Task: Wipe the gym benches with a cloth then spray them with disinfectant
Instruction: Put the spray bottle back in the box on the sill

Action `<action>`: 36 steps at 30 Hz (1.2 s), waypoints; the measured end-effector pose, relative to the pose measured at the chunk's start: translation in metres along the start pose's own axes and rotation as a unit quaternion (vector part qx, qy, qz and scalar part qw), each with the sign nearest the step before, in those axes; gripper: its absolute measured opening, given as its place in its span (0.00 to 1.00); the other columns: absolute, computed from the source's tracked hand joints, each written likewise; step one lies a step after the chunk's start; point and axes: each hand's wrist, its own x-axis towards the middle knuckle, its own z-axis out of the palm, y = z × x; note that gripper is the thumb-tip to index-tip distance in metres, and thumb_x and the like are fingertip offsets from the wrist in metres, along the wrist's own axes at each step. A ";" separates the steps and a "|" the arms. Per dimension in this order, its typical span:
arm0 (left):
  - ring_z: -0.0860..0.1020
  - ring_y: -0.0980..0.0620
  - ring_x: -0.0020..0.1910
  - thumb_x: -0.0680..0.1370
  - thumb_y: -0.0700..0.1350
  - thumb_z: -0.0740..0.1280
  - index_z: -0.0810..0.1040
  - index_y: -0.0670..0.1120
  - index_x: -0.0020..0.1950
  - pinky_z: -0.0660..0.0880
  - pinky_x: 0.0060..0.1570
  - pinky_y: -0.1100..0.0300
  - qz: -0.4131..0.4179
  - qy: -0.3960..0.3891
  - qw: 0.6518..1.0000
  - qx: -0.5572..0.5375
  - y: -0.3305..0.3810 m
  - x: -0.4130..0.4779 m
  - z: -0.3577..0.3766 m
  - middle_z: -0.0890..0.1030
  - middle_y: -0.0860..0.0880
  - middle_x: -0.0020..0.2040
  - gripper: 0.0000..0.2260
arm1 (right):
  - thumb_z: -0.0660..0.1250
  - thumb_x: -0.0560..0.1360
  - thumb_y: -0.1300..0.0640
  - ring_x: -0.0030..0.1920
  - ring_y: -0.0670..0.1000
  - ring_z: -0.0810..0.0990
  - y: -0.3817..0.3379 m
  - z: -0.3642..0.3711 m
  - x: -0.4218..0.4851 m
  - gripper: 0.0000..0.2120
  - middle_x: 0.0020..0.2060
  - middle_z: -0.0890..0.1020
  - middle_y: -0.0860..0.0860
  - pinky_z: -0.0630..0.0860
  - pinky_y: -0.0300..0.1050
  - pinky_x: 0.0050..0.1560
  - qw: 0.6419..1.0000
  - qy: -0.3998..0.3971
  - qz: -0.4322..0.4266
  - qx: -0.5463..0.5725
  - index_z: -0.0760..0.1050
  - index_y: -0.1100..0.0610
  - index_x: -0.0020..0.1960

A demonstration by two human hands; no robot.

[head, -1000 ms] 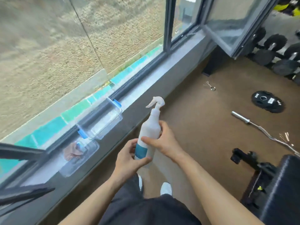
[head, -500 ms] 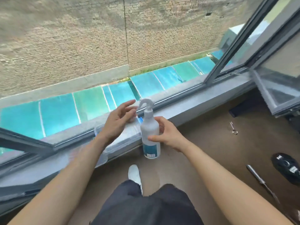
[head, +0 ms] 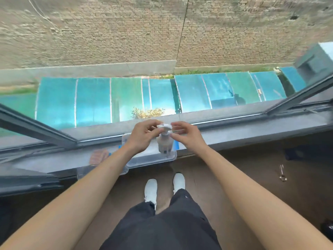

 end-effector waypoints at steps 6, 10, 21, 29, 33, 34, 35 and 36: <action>0.78 0.51 0.47 0.80 0.45 0.72 0.83 0.50 0.53 0.74 0.47 0.59 -0.052 0.021 0.998 0.016 -0.042 0.024 0.018 0.83 0.53 0.48 0.03 | 0.74 0.77 0.56 0.45 0.46 0.83 0.001 0.006 0.046 0.06 0.45 0.86 0.49 0.79 0.38 0.48 0.997 -0.033 0.002 -0.064 0.84 0.55 0.53; 0.79 0.50 0.48 0.80 0.45 0.72 0.83 0.49 0.54 0.74 0.50 0.55 -0.092 0.019 0.995 0.020 -0.076 0.040 0.025 0.83 0.50 0.49 0.04 | 0.74 0.76 0.55 0.43 0.46 0.81 0.015 0.021 0.077 0.07 0.44 0.85 0.50 0.78 0.43 0.47 0.990 -0.071 0.013 -0.123 0.84 0.57 0.51; 0.81 0.50 0.56 0.80 0.43 0.72 0.84 0.48 0.55 0.78 0.60 0.50 -0.119 0.064 0.991 0.020 -0.131 0.051 0.051 0.85 0.50 0.54 0.06 | 0.73 0.74 0.65 0.40 0.45 0.79 0.074 0.056 0.110 0.09 0.42 0.82 0.53 0.77 0.37 0.43 0.990 -0.090 0.087 -0.071 0.82 0.60 0.54; 0.78 0.53 0.52 0.81 0.42 0.70 0.84 0.46 0.59 0.73 0.53 0.58 -0.143 0.085 0.985 0.054 -0.152 0.050 0.060 0.83 0.52 0.53 0.08 | 0.74 0.73 0.62 0.45 0.52 0.80 0.091 0.077 0.121 0.08 0.43 0.81 0.51 0.79 0.49 0.49 0.983 -0.114 0.112 -0.092 0.79 0.54 0.50; 0.77 0.54 0.60 0.80 0.45 0.71 0.82 0.48 0.65 0.74 0.60 0.57 -0.177 0.104 0.978 0.028 -0.159 0.045 0.054 0.82 0.51 0.62 0.13 | 0.76 0.73 0.60 0.50 0.54 0.80 0.085 0.083 0.123 0.12 0.49 0.82 0.55 0.78 0.49 0.51 0.979 -0.131 0.100 -0.116 0.80 0.57 0.55; 0.76 0.56 0.60 0.80 0.45 0.72 0.81 0.49 0.66 0.75 0.60 0.58 -0.185 0.110 0.977 0.016 -0.161 0.040 0.049 0.81 0.53 0.63 0.15 | 0.76 0.73 0.60 0.50 0.52 0.79 0.083 0.083 0.122 0.12 0.50 0.82 0.54 0.77 0.48 0.52 0.977 -0.137 0.096 -0.131 0.80 0.58 0.56; 0.75 0.56 0.60 0.79 0.45 0.72 0.80 0.50 0.67 0.75 0.60 0.58 -0.193 0.117 0.974 0.001 -0.163 0.033 0.044 0.81 0.54 0.63 0.16 | 0.76 0.73 0.59 0.50 0.51 0.79 0.081 0.084 0.121 0.13 0.51 0.82 0.54 0.77 0.46 0.53 0.975 -0.139 0.091 -0.146 0.80 0.59 0.56; 0.76 0.56 0.60 0.79 0.44 0.72 0.80 0.50 0.67 0.76 0.60 0.59 -0.198 0.129 0.972 -0.012 -0.165 0.026 0.036 0.81 0.54 0.62 0.16 | 0.76 0.73 0.59 0.51 0.50 0.79 0.079 0.084 0.120 0.13 0.51 0.83 0.54 0.76 0.45 0.53 0.973 -0.138 0.088 -0.160 0.80 0.59 0.57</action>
